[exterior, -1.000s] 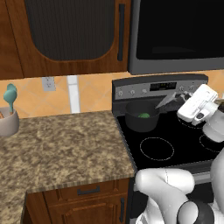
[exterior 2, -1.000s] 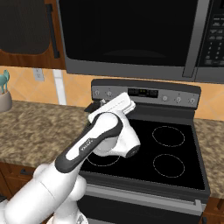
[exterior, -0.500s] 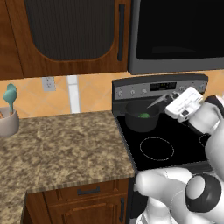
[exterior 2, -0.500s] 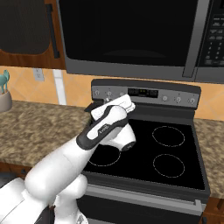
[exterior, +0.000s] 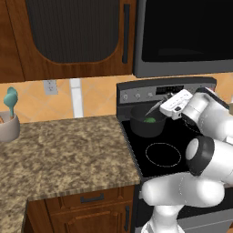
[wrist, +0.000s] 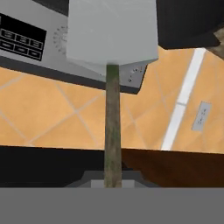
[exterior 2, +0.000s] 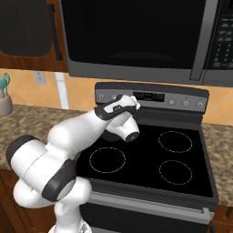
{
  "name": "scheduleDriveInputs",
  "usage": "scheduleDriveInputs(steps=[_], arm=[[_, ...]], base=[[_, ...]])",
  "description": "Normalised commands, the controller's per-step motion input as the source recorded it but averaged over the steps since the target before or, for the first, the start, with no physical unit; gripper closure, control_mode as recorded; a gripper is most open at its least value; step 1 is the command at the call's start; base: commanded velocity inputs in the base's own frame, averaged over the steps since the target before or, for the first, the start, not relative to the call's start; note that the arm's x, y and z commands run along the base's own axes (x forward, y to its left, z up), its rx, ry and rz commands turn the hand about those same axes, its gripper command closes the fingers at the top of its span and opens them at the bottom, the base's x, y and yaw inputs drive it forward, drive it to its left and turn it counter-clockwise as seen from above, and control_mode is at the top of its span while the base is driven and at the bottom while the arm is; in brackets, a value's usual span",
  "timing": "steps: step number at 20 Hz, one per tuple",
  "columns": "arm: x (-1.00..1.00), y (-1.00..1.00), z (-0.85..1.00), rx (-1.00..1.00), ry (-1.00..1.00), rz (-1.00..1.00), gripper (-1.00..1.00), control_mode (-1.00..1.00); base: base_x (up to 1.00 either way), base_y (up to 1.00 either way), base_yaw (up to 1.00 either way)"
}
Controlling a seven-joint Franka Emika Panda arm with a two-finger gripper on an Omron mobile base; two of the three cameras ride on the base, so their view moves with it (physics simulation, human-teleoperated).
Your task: Put the tomato and broccoli in the pot. Retrieve the spatula and lightly stir the vegetables in the pot.
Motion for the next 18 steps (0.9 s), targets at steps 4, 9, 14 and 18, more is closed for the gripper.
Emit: scheduleDriveInputs(steps=[4,9,14,18], arm=[[0.64,0.0,-0.39,0.06,0.12,0.0,1.0,-1.0],[0.53,0.0,-0.26,0.09,0.03,0.0,1.0,-1.0],[0.42,-0.04,-0.33,0.02,0.01,-0.01,1.0,-1.0],[0.01,-0.02,-0.08,0.0,0.0,-0.04,1.0,-1.0]], base=[[0.0,0.0,0.0],[0.0,0.0,0.0],[0.0,0.0,0.0],[0.0,0.0,0.0]])
